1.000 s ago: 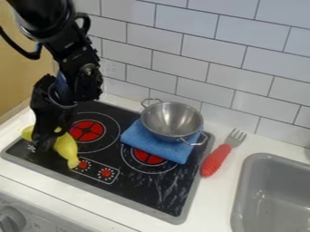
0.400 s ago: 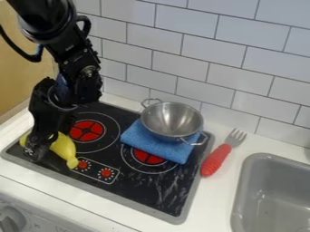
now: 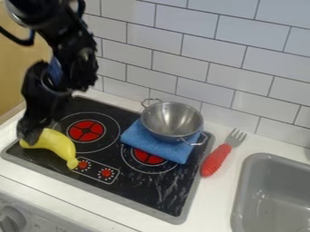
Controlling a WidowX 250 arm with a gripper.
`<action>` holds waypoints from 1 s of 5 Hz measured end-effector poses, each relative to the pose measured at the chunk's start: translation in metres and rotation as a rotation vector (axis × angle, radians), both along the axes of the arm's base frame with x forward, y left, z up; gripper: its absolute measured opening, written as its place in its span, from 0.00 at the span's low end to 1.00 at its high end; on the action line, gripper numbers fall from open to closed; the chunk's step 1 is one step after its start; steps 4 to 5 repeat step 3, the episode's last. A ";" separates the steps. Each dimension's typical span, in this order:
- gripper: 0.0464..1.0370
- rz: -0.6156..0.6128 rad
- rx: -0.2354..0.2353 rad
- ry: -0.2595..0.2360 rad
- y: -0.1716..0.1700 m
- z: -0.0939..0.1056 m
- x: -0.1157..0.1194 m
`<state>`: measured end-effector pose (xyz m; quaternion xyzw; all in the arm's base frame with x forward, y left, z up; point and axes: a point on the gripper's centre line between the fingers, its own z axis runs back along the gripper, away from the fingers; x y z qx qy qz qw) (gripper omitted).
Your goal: Grabs a banana and puts it in front of the kitchen
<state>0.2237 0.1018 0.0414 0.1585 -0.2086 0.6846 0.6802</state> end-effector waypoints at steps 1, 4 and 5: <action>0.96 -0.055 0.021 -0.046 -0.013 0.023 0.006; 0.96 -0.097 0.071 -0.072 -0.023 0.042 0.009; 0.96 -0.097 0.071 -0.072 -0.023 0.042 0.009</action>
